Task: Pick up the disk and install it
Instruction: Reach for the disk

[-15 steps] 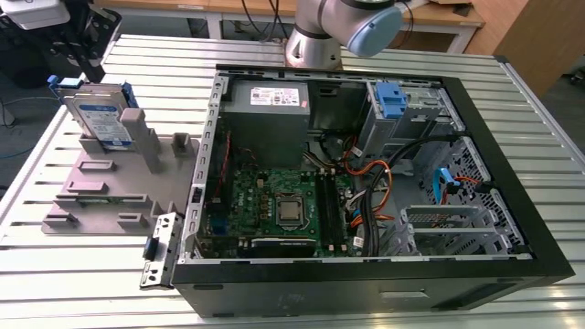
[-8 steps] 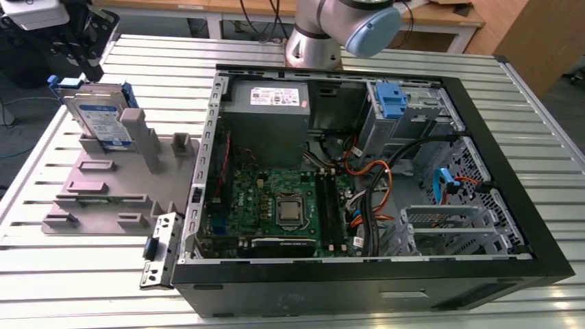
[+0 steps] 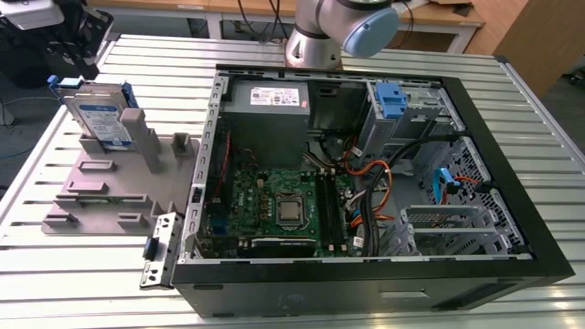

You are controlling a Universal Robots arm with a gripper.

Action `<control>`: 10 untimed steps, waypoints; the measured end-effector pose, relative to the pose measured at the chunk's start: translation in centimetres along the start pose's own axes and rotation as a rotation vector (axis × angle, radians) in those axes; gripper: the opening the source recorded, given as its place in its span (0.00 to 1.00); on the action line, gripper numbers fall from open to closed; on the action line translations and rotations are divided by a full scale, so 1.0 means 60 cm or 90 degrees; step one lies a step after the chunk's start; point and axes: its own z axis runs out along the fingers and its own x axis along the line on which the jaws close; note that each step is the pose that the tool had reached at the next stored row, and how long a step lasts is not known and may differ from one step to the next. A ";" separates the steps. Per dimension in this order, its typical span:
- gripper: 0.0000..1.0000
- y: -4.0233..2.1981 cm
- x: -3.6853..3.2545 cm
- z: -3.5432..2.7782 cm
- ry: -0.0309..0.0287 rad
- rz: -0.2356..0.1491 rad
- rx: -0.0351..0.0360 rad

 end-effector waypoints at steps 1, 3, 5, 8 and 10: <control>0.11 0.002 0.004 0.001 0.0000 0.000 0.0000; 0.11 0.006 0.010 0.005 -0.0001 0.000 0.0000; 0.11 0.010 0.017 0.008 -0.0001 0.000 0.0000; 0.11 0.016 0.026 0.013 -0.0001 0.000 0.0000; 0.11 0.019 0.032 0.017 -0.0001 0.000 0.0000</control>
